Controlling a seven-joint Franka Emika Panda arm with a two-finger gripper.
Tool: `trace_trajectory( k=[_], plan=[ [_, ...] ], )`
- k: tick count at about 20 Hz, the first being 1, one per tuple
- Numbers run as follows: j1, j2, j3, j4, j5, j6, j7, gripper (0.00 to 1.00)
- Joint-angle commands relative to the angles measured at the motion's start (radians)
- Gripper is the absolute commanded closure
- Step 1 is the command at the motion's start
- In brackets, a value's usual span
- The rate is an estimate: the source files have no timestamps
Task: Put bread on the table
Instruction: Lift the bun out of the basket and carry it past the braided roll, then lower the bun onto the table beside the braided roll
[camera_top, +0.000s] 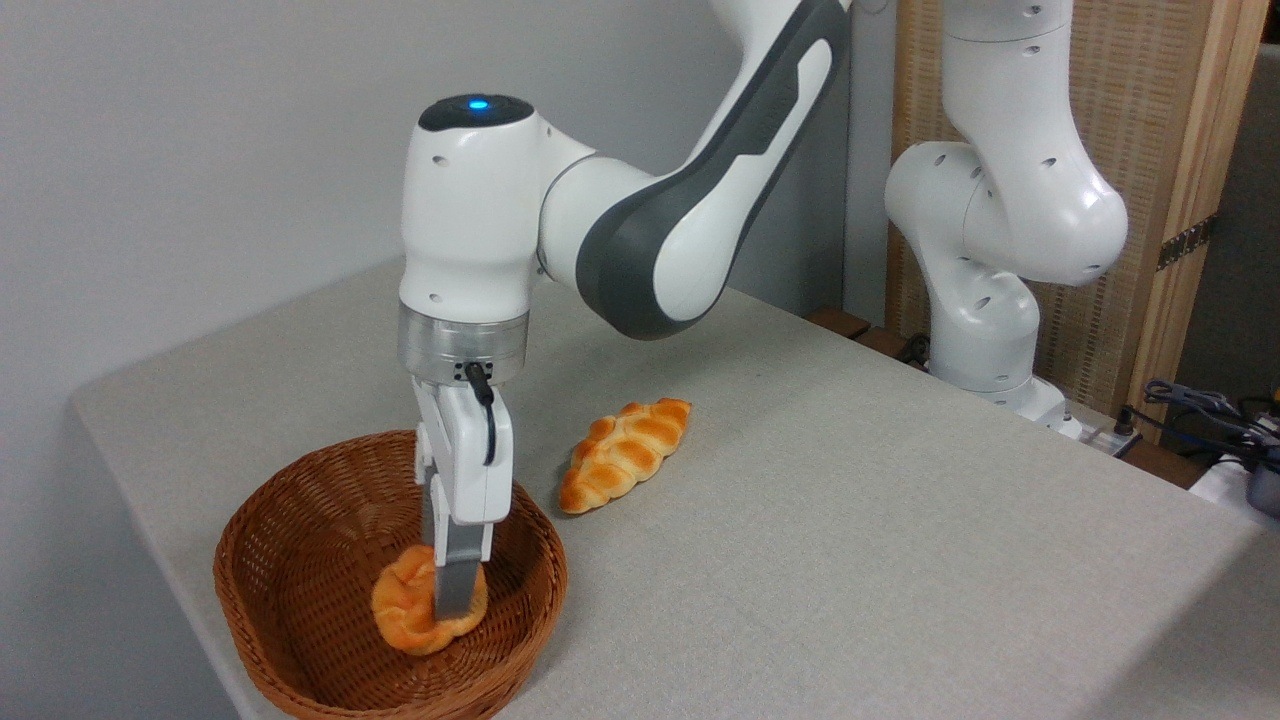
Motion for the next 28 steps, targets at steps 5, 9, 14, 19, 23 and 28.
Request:
trace_trajectory(
  k=[5, 9, 14, 19, 23, 28],
  plan=[
    [0.01, -0.2, 0.028, 0.067, -0.078, -0.324, 0.005, 0.5],
    [0.007, -0.312, 0.073, 0.058, -0.029, -0.591, 0.096, 0.44],
    [0.002, -0.32, 0.094, -0.046, 0.135, -0.635, 0.226, 0.21],
    [-0.001, -0.313, 0.094, -0.144, 0.21, -0.507, 0.227, 0.0],
    [-0.004, -0.309, 0.094, -0.146, 0.209, -0.507, 0.227, 0.0],
    [-0.016, -0.302, 0.094, -0.144, 0.209, -0.509, 0.22, 0.0]
  ],
)
